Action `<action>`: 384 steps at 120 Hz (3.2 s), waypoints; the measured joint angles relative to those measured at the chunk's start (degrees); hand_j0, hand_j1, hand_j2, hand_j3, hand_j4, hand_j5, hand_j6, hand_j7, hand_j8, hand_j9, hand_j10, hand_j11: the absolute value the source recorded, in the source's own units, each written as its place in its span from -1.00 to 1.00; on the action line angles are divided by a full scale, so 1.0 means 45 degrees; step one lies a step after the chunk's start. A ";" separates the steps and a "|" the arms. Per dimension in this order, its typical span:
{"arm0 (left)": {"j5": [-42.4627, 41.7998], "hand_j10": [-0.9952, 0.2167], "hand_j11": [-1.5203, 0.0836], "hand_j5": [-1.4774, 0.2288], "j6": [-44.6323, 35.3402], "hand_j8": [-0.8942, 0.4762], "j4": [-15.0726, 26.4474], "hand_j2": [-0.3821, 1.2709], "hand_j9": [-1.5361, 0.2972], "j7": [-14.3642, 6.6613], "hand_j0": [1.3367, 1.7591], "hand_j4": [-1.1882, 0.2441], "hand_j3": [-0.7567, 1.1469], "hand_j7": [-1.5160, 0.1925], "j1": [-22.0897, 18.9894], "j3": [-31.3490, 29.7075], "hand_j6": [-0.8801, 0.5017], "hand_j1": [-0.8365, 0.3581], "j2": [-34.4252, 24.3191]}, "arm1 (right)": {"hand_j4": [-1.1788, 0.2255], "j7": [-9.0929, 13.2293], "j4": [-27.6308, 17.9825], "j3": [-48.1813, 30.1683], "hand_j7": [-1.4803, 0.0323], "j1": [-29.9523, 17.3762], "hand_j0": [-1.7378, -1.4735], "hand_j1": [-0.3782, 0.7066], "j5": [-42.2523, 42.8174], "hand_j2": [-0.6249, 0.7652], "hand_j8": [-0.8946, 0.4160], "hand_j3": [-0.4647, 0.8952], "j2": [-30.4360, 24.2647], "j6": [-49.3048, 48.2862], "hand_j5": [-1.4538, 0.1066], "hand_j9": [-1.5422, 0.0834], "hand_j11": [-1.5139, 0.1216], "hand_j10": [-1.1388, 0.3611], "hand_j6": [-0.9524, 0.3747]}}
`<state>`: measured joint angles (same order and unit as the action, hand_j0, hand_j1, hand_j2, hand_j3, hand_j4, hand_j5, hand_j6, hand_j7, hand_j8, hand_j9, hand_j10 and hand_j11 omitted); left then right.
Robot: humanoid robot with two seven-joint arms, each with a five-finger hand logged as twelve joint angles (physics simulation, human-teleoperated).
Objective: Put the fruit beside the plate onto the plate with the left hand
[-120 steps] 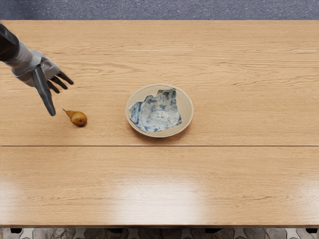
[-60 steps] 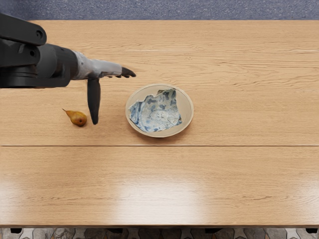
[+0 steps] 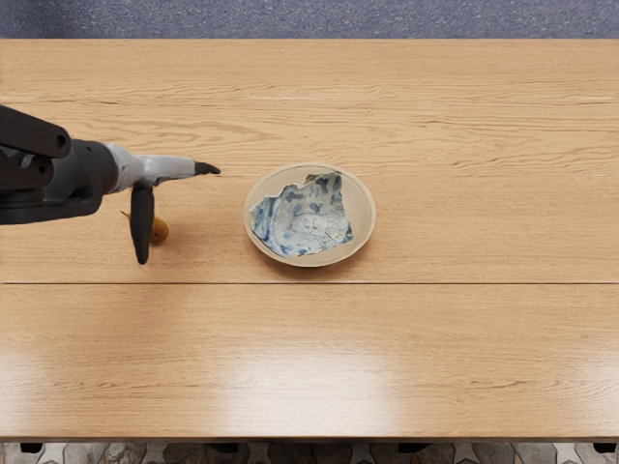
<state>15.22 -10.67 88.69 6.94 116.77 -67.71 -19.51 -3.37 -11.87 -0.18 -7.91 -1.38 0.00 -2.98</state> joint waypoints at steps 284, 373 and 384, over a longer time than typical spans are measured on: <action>-0.1167 0.26 0.52 0.38 -0.4602 -0.04 -0.1769 -0.48 0.34 -0.0467 0.52 0.33 -0.20 0.42 -0.4160 -0.0056 -0.07 0.52 0.0564 | 0.67 0.0004 0.0000 0.0000 0.94 0.0000 -0.40 -0.93 -0.0001 -0.10 0.35 -0.32 0.0000 0.0006 0.85 0.88 0.84 0.51 0.42; -0.1398 0.01 0.28 0.15 -0.4590 -0.25 -0.2061 -0.45 0.14 -0.0450 0.52 0.13 -0.20 0.20 -0.4601 -0.0070 -0.28 0.22 0.0605 | 0.67 0.0001 0.0000 0.0000 0.94 0.0000 -0.40 -0.93 -0.0001 -0.10 0.35 -0.32 0.0000 0.0005 0.85 0.88 0.84 0.51 0.42; -0.1415 0.01 0.26 0.14 -0.4592 -0.27 -0.2067 -0.44 0.12 -0.0442 0.52 0.11 -0.20 0.18 -0.4601 -0.0070 -0.29 0.20 0.0605 | 0.67 0.0003 0.0000 0.0000 0.94 0.0000 -0.40 -0.93 0.0000 -0.10 0.35 -0.32 0.0000 0.0003 0.85 0.88 0.84 0.51 0.42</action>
<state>8.85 -31.33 79.38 4.95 96.06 -68.03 -16.79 -3.36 -11.87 -0.18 -7.91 -1.38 0.00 -2.97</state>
